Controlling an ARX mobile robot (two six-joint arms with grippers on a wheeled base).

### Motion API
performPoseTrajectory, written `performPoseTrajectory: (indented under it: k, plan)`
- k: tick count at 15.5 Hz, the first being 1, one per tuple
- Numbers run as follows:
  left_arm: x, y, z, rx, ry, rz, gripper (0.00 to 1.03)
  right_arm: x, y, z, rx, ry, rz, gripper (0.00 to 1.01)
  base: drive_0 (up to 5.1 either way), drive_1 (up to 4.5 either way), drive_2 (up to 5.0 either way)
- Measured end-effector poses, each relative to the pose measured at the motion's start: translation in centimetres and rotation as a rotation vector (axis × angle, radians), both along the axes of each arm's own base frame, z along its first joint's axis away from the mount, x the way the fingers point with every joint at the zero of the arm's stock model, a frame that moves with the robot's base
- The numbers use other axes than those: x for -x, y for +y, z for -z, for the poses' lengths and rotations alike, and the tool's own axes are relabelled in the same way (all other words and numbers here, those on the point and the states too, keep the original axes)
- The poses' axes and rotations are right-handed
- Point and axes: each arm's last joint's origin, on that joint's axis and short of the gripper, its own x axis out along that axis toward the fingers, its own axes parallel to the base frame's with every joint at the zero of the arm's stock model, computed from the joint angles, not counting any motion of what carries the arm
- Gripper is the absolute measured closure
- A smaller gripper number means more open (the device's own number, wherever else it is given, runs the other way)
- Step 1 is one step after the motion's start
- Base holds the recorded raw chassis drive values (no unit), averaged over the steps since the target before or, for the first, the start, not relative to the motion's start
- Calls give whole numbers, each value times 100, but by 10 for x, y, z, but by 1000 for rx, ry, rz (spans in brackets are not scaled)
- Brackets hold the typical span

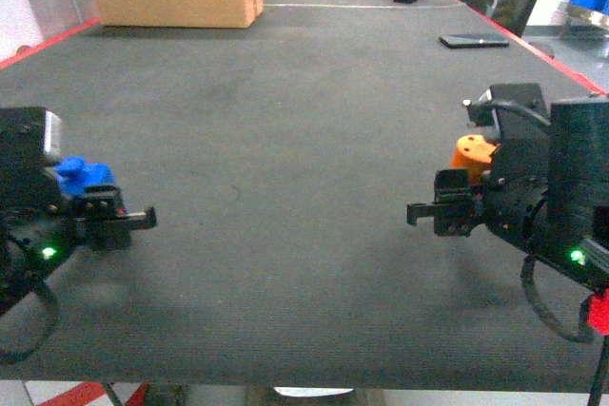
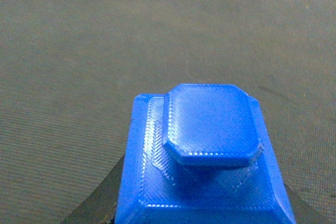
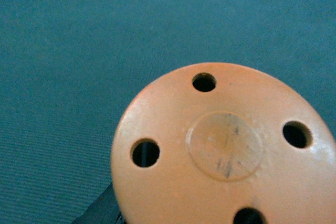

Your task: Sort blue parts and orange caps into right shelf containers

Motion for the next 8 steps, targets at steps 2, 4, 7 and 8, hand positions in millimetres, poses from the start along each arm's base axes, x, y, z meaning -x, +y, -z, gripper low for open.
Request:
performPoseTrajectory:
  k: [2,4,7,8]
  plan:
    - [31,15,-43,-14,-122,-67,61,25,-12,-33,-28,-86,14,56,0,0,0]
    - [73,22,-73,-40,-163,-94,61,65,-27,-62,-47,-145,21,56,0,0,0]
    - [134,22,-113,-48,-269,-142,61,142,-58,-93,-56,-182,65,56,0,0,0]
    - [154,21,-117,-51,-275,-159,61,168,-66,-101,-61,-198,84,56,0,0,0]
